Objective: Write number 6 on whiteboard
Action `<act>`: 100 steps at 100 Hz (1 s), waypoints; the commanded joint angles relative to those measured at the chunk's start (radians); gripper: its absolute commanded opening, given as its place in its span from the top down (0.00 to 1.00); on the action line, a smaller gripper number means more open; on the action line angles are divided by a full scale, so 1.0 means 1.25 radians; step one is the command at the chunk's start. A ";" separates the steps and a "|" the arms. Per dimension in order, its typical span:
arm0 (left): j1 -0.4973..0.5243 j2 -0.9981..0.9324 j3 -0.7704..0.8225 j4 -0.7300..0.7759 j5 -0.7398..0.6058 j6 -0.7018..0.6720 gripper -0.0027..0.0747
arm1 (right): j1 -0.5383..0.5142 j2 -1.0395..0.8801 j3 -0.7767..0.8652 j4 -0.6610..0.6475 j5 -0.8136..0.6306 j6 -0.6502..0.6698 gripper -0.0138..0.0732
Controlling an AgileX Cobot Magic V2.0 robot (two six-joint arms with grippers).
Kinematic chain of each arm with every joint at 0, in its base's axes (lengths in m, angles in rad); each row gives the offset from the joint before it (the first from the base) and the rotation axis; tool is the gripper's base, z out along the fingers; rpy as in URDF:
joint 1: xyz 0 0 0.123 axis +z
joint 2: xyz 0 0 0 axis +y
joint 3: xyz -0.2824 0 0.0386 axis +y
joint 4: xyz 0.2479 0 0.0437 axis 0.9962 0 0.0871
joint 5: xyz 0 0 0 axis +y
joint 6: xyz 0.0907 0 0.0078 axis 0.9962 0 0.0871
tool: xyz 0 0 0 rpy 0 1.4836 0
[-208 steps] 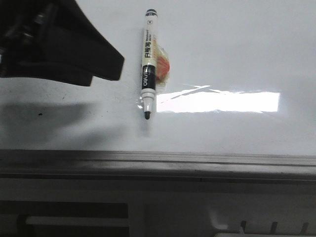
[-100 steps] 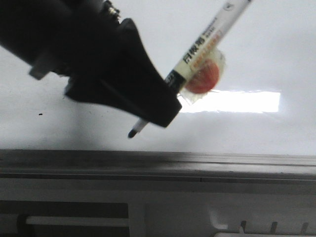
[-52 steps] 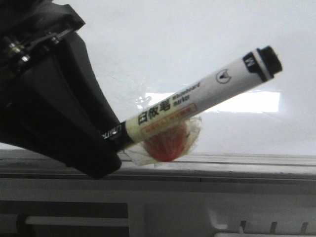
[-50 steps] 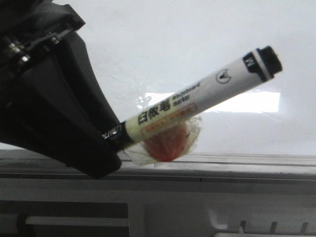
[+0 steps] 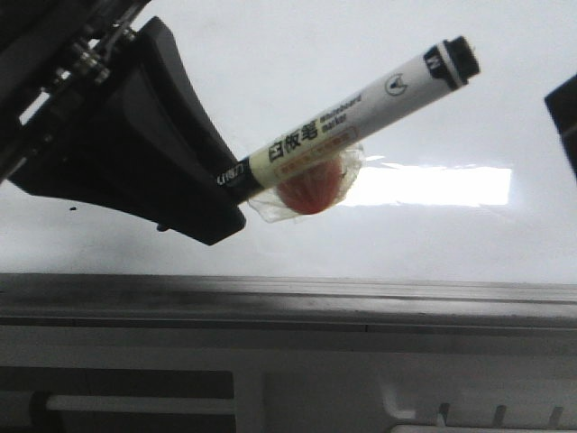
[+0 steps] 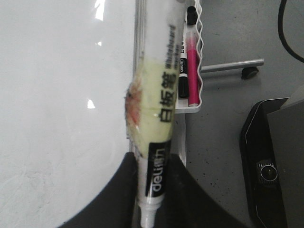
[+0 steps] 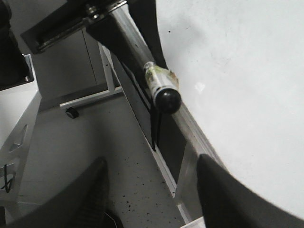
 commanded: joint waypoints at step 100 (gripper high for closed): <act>-0.002 -0.019 -0.025 -0.090 0.052 -0.001 0.99 | 0.242 0.209 -0.081 0.153 -0.290 -0.014 0.49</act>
